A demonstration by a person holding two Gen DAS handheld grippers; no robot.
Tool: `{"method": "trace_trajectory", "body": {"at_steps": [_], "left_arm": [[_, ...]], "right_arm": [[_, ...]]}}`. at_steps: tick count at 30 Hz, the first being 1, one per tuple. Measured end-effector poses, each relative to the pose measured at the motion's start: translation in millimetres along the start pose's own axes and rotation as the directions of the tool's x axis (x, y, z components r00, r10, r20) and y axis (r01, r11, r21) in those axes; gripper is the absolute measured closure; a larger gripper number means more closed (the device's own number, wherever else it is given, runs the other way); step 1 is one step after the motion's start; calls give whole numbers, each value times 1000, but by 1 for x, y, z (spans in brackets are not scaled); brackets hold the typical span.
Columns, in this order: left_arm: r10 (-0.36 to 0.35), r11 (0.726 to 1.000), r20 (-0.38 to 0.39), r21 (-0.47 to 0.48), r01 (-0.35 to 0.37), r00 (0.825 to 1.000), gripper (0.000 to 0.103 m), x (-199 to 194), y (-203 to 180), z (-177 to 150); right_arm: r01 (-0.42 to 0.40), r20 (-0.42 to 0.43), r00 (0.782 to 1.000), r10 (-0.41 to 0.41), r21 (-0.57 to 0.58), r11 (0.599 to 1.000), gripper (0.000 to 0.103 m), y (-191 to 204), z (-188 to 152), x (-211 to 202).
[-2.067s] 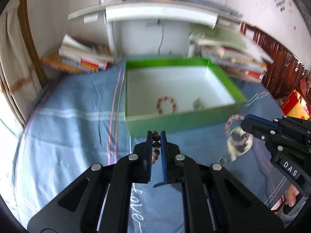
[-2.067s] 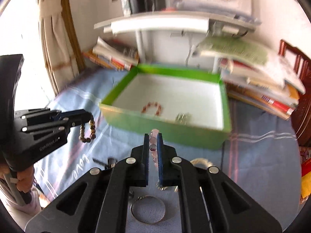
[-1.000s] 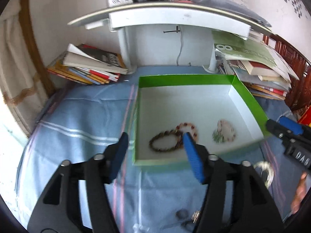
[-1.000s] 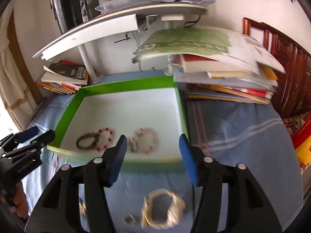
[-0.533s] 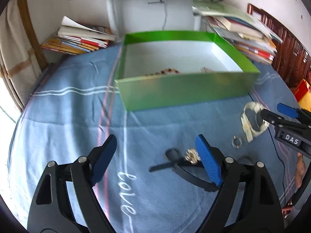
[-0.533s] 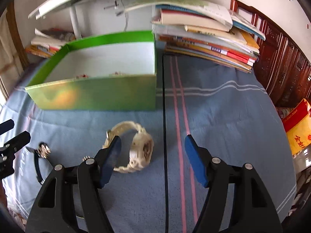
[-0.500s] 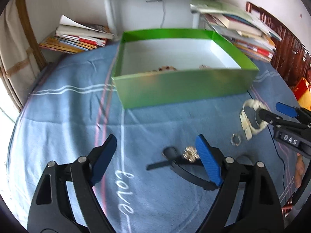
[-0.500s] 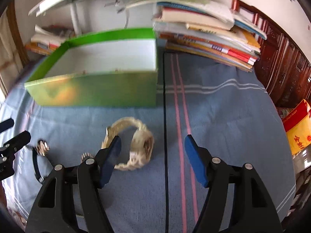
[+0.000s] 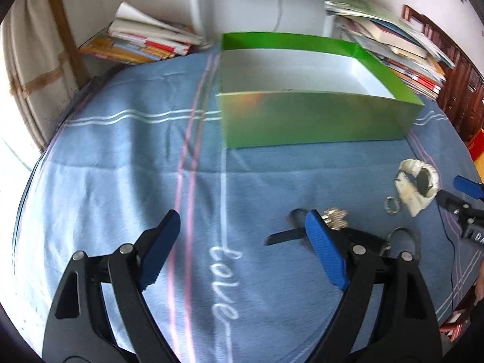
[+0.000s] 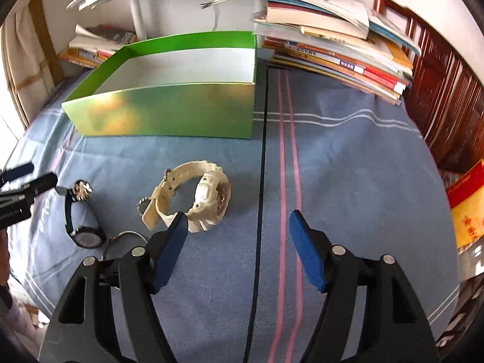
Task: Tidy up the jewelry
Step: 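Move the left tool to the black watch while the right tool approaches the white watch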
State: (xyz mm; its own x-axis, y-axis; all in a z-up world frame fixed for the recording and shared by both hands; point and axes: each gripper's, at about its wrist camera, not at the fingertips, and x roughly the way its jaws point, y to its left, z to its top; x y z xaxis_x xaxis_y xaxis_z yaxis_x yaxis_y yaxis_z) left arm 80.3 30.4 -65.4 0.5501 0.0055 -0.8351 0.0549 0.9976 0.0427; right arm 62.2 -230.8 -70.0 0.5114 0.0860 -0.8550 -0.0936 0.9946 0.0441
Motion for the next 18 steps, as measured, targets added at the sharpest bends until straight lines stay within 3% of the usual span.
{"method": "trace_trajectory", "body": {"at_steps": [2, 6, 10, 14, 18], "left_arm": [[-14, 1000, -12, -4, 14, 1000, 19, -3, 5, -4], [-135, 990, -13, 40, 135, 991, 18, -18, -5, -13], [-259, 954, -35, 148, 261, 965, 16, -25, -39, -23], [-260, 942, -93, 192, 274, 961, 16, -6, -59, -27], [-212, 964, -134, 132, 230, 968, 18, 16, -48, -21]], "right_arm": [[-14, 4, 1000, 14, -10, 1000, 34, 4, 1, 0], [-20, -5, 1000, 20, -16, 1000, 34, 9, 1, 4], [-25, -17, 1000, 25, -9, 1000, 34, 9, 2, 8], [-26, -20, 999, 26, -1, 1000, 30, 7, 0, 9], [-31, -22, 999, 31, -3, 1000, 29, 7, -1, 9]]}}
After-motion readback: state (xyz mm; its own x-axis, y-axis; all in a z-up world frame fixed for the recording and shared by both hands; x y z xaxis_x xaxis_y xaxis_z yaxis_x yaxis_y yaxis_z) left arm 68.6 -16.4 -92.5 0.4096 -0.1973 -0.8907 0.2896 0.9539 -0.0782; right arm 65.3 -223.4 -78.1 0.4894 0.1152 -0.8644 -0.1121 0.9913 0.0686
